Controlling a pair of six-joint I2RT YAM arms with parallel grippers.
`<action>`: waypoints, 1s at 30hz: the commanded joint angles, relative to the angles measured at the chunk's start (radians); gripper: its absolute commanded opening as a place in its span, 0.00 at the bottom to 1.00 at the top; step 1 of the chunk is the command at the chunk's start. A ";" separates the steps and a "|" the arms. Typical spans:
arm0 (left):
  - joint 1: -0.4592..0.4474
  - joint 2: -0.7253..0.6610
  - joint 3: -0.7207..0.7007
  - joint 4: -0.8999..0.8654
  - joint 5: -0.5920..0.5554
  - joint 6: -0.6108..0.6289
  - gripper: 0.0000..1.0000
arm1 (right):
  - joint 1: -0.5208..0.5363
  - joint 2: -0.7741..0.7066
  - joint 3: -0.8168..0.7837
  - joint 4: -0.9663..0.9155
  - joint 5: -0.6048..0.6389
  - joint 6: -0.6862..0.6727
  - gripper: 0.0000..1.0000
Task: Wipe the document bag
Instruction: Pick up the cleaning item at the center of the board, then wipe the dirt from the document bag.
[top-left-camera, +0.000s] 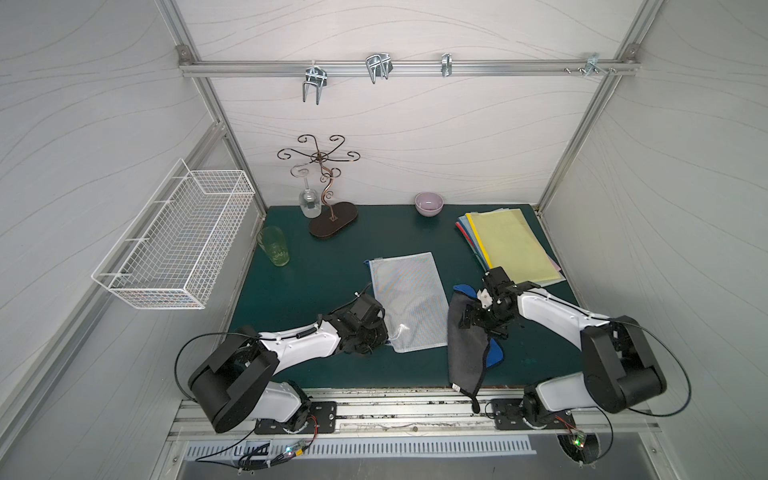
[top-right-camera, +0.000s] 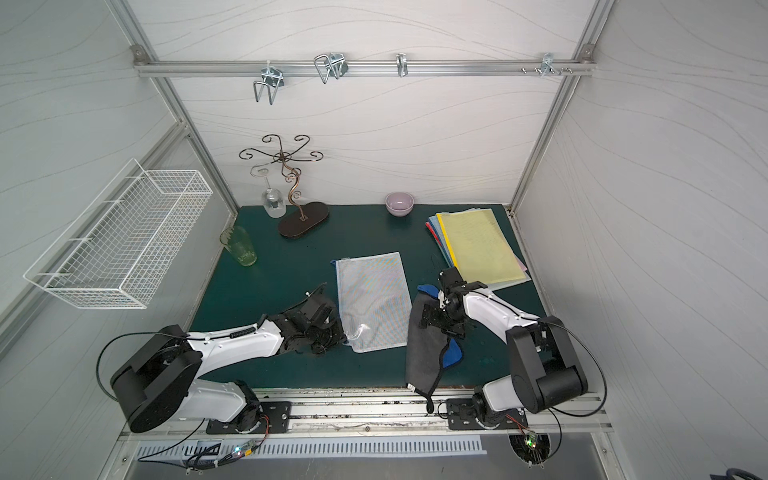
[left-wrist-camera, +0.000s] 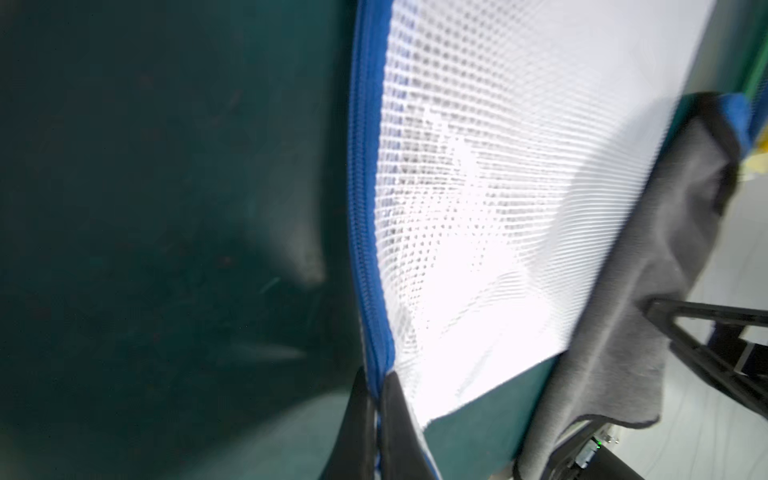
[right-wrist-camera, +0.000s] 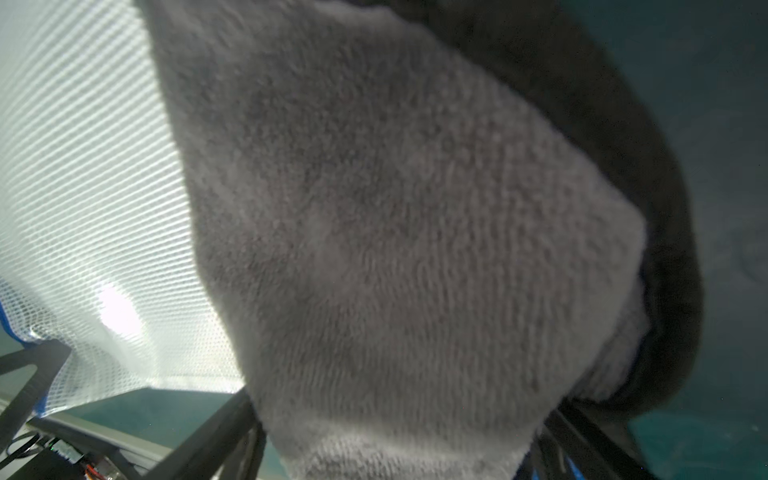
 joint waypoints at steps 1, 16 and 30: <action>0.007 0.040 0.036 -0.058 0.031 0.014 0.00 | 0.030 0.121 -0.012 0.071 -0.027 -0.015 0.85; 0.009 0.060 0.075 -0.137 0.028 0.102 0.00 | 0.249 -0.085 0.195 -0.111 -0.044 -0.050 0.00; 0.009 0.059 0.069 -0.119 0.037 0.107 0.00 | 0.357 0.685 0.748 0.176 -0.286 0.043 0.00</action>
